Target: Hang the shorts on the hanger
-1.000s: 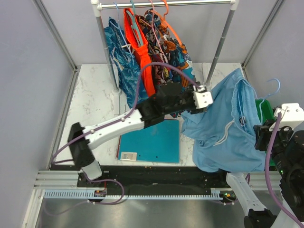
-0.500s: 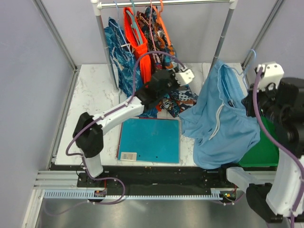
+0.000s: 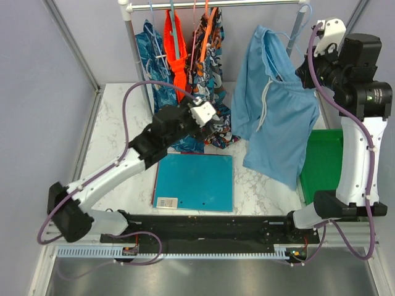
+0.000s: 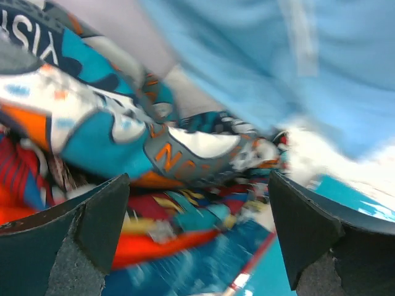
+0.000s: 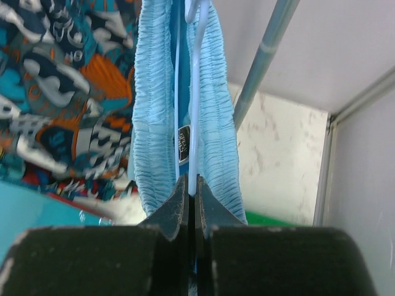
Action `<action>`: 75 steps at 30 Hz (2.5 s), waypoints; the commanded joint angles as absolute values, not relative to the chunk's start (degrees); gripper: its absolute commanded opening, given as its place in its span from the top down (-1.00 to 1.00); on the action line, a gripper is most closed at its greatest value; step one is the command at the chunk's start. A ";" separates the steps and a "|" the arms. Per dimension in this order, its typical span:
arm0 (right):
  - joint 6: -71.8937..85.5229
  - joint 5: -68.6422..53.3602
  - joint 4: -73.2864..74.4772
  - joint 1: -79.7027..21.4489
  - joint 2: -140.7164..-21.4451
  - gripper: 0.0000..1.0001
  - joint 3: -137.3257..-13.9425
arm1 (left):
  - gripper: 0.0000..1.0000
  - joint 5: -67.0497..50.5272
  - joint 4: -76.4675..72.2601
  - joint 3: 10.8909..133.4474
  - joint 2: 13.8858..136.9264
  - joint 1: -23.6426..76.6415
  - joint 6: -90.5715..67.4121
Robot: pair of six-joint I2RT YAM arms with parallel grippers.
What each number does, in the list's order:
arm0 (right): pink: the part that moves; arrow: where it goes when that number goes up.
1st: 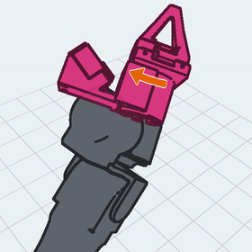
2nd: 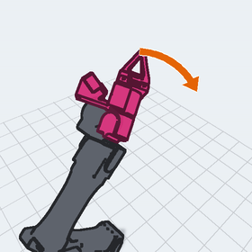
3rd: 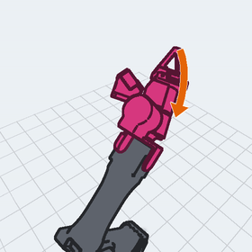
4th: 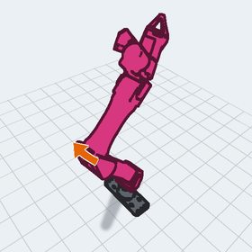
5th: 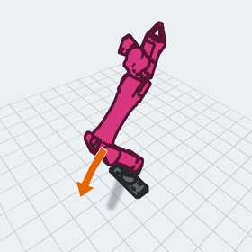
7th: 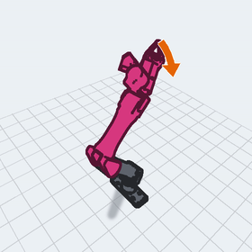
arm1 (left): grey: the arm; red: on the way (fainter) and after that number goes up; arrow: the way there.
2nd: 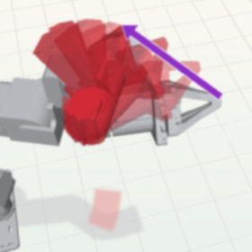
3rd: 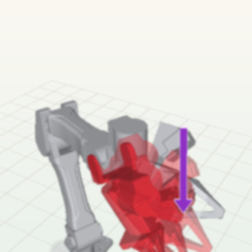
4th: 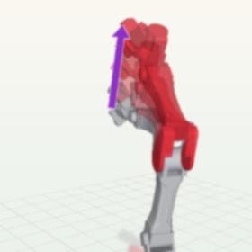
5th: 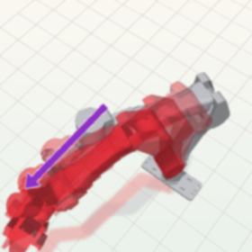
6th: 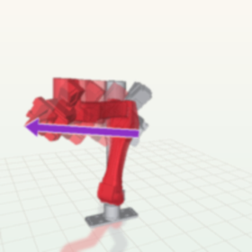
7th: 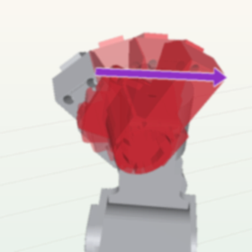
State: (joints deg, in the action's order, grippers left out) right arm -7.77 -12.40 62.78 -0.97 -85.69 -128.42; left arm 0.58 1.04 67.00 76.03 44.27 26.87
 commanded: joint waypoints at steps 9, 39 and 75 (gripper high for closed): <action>-4.04 -14.41 34.64 -1.23 -96.85 1.00 -135.53 | -0.99 -16.71 16.44 69.88 55.91 45.97 23.99; -5.45 -1.32 29.80 -18.54 -109.25 1.00 -137.55 | -0.99 -13.79 16.96 69.61 50.89 37.27 25.41; -12.92 -1.58 41.92 -18.64 -56.52 -0.96 -70.33 | -0.99 -12.57 57.39 65.57 59.77 10.28 7.82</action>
State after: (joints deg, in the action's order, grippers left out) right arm -10.09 -1.85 38.68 -19.29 -60.25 -78.26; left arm -10.90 55.75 66.89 61.17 10.50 10.92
